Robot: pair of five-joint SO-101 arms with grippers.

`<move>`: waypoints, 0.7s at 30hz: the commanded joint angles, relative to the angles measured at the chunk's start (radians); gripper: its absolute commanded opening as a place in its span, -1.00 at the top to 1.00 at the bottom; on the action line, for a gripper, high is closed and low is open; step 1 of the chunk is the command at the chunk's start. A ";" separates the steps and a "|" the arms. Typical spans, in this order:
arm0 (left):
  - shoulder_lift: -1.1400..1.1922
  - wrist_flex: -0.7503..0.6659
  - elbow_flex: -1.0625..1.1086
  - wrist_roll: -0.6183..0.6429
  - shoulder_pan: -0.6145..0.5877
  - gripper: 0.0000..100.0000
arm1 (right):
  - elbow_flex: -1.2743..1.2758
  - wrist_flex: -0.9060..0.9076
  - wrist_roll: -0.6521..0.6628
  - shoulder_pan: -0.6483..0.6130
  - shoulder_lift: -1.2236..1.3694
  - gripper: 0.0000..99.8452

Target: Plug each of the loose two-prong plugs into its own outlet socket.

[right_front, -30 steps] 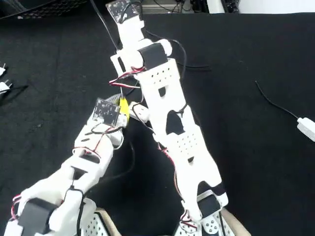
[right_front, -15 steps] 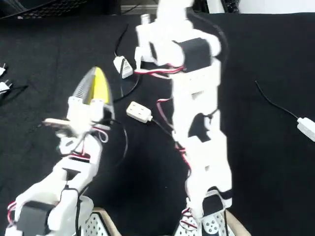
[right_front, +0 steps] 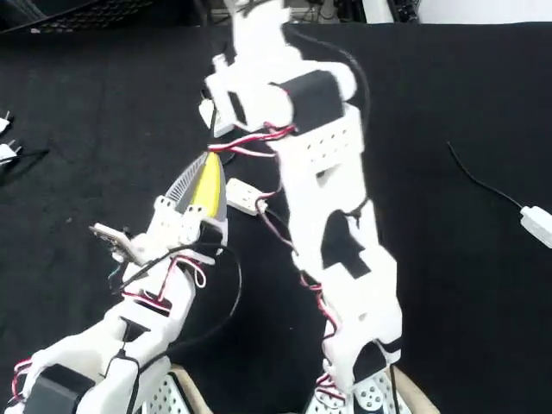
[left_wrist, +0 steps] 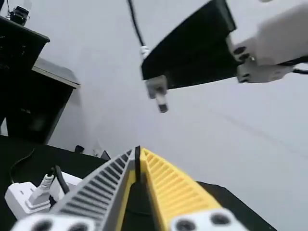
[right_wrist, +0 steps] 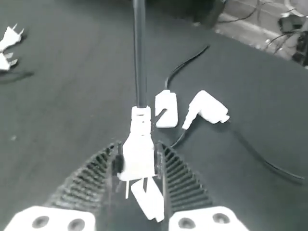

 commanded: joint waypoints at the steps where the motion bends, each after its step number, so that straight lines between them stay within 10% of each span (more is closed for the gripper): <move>1: -0.026 -0.025 0.018 -0.046 0.028 0.93 | 0.031 0.026 0.020 -0.040 -0.067 0.98; 21: -0.046 -0.063 0.025 -0.221 0.053 0.94 | 0.136 0.026 0.095 -0.066 -0.068 0.98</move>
